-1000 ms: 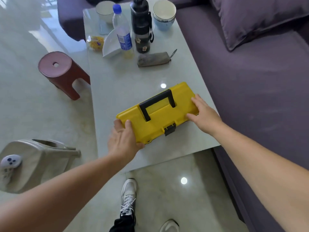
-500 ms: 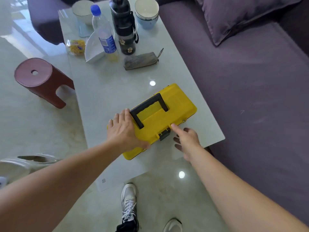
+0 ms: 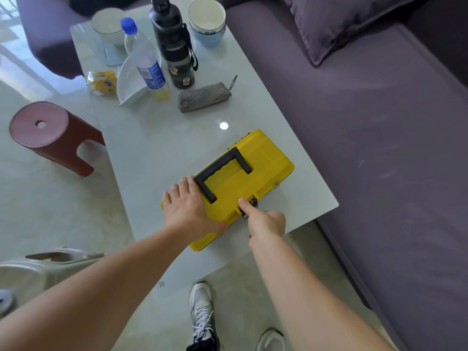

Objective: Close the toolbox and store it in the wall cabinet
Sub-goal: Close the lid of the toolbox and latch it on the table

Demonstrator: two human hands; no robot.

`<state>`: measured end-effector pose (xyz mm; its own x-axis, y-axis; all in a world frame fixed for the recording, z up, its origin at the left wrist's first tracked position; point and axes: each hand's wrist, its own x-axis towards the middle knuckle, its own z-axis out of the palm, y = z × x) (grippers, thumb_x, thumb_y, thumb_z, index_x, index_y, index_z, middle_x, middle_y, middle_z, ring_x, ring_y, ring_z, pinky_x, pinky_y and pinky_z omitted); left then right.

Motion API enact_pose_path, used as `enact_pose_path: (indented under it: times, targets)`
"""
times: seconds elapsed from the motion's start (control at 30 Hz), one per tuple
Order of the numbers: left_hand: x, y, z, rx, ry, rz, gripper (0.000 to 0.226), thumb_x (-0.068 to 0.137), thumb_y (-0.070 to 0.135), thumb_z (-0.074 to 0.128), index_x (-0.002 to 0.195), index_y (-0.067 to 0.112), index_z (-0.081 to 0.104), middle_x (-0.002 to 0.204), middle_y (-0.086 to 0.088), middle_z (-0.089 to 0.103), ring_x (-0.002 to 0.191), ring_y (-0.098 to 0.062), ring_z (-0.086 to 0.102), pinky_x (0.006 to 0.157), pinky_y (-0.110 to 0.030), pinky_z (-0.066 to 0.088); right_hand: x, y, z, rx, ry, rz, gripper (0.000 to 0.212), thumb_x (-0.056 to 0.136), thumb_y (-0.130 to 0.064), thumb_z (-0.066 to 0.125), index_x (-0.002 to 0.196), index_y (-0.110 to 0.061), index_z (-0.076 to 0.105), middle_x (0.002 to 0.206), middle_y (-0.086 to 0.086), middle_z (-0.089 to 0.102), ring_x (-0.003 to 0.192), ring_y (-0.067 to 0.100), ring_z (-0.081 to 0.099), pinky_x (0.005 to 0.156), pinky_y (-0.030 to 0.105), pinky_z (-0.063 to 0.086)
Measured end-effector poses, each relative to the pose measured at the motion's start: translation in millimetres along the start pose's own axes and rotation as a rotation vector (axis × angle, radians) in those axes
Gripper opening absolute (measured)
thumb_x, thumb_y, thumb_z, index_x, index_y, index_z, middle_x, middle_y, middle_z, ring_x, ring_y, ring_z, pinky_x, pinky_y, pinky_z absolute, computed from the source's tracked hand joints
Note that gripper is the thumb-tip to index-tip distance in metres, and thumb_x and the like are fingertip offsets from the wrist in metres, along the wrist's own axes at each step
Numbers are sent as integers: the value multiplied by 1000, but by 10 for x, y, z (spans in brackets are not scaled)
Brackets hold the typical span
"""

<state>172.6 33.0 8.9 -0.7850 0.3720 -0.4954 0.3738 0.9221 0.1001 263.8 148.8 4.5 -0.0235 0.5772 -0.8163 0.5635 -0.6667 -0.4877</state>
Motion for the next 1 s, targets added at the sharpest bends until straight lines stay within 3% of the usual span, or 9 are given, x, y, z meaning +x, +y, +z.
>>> enact_pose_path:
  times: [0.1,0.2,0.3,0.5,0.63,0.77,0.83,0.9,1.0]
  targets:
    - [14,-18,7,-23,5,0,155,28,84,63,152,12,4,157,-9,19,145,-32,19,120,-49,16,-22,10,122,73,-46,6,37,69,-33,85,70,-11,54,76,7,62,63,22,55,60,36,48]
    - [15,-28,22,-48,10,2,155,27,85,63,152,12,5,158,-9,19,145,-32,18,120,-49,16,-30,20,168,132,-79,26,43,67,-35,86,83,-7,58,77,4,60,72,24,56,69,37,45]
    - [18,-41,7,-71,10,7,156,27,84,64,152,12,5,158,-9,19,146,-32,17,121,-49,15,-18,54,146,164,-103,18,36,67,-33,87,68,-9,60,71,2,63,69,21,56,73,39,49]
    - [37,-62,-42,-102,-32,15,151,31,84,67,151,12,10,155,-7,23,144,-31,21,120,-48,17,-4,66,143,202,-150,3,30,69,-30,86,70,-11,64,74,2,66,72,20,59,74,37,43]
    - [142,19,-261,-315,-18,-44,99,64,72,66,141,17,36,138,-4,44,129,-29,40,110,-45,33,46,86,69,167,-225,-2,27,71,-33,84,77,-12,68,87,5,71,85,25,65,83,42,51]
    - [343,363,-581,-433,40,140,31,86,37,65,109,17,59,93,-5,59,86,-27,55,66,-33,43,130,179,-10,213,-367,10,22,79,-32,77,90,-14,69,103,9,72,100,24,66,82,37,52]
    - [404,537,-710,-479,-67,178,31,87,24,65,115,14,59,93,-9,65,75,-24,61,58,-30,47,169,176,-32,244,-391,36,24,81,-30,75,95,-12,69,104,10,72,101,23,65,79,35,51]
    - [415,660,-780,-505,-218,184,26,87,17,65,111,7,61,90,-16,69,71,-25,66,67,-39,58,185,173,-38,272,-399,71,26,83,-29,72,100,-10,69,106,12,71,102,25,64,80,37,49]
    - [373,723,-832,-474,-309,126,20,87,15,65,102,1,65,76,-15,65,61,-24,62,72,-40,58,172,193,-69,303,-420,122,26,88,-29,67,105,-9,68,110,12,70,104,27,64,84,42,46]
